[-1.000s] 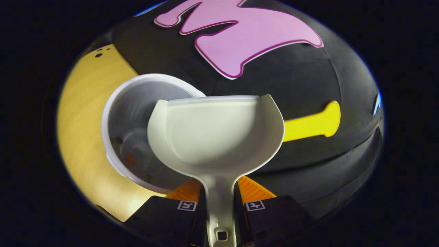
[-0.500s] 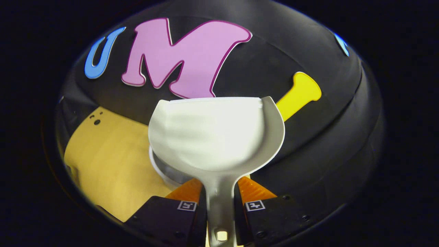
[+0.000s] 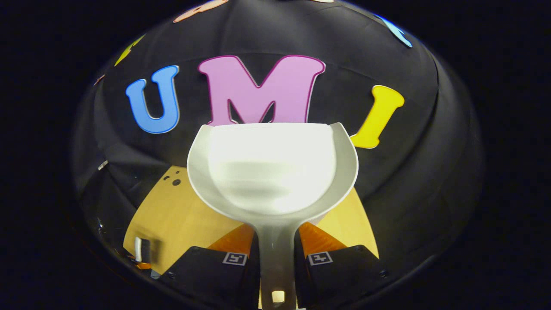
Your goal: Pick up the small broom and dustpan from the desktop, sweep the trash into the dustpan with the broom, and then empty the trash into the garbage bin.
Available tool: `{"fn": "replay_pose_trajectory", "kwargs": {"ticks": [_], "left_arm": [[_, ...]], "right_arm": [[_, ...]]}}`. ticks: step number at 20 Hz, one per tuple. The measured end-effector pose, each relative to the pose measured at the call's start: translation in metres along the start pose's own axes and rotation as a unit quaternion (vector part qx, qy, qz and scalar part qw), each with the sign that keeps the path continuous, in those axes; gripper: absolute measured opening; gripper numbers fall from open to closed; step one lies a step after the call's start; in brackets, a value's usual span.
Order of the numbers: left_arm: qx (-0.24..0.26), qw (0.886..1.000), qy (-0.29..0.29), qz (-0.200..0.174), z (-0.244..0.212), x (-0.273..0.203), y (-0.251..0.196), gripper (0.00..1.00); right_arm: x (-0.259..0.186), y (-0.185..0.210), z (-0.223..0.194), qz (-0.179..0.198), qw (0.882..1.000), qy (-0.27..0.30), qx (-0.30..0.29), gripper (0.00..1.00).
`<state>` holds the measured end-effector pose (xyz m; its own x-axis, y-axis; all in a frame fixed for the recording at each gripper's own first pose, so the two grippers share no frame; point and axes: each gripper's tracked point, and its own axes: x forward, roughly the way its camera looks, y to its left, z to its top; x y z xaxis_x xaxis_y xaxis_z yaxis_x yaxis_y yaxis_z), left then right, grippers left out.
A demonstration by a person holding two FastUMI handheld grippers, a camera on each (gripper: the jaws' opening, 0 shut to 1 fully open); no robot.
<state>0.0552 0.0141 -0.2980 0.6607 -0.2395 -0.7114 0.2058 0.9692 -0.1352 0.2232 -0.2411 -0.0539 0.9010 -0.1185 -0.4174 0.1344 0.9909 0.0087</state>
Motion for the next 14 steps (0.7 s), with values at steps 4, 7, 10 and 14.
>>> {"fn": "replay_pose_trajectory", "kwargs": {"ticks": [4,7,10,14], "left_arm": [[0.022,1.0,-0.001,-0.008,-0.003,0.01,0.0,0.26],[0.032,0.999,0.006,-0.011,-0.001,0.02,-0.002,0.27],[0.036,0.999,0.011,-0.014,0.002,0.03,-0.003,0.26],[0.045,0.999,0.02,0.011,0.008,0.05,0.003,0.26]], "right_arm": [[0.007,0.001,-0.001,0.04,0.999,0.023,0.002,0.36],[0.006,0.005,-0.007,0.058,0.997,0.049,0.011,0.36],[0.007,0.004,-0.016,0.07,0.994,0.082,0.013,0.36],[0.011,-0.001,-0.032,0.073,0.988,0.137,0.019,0.36]]}}
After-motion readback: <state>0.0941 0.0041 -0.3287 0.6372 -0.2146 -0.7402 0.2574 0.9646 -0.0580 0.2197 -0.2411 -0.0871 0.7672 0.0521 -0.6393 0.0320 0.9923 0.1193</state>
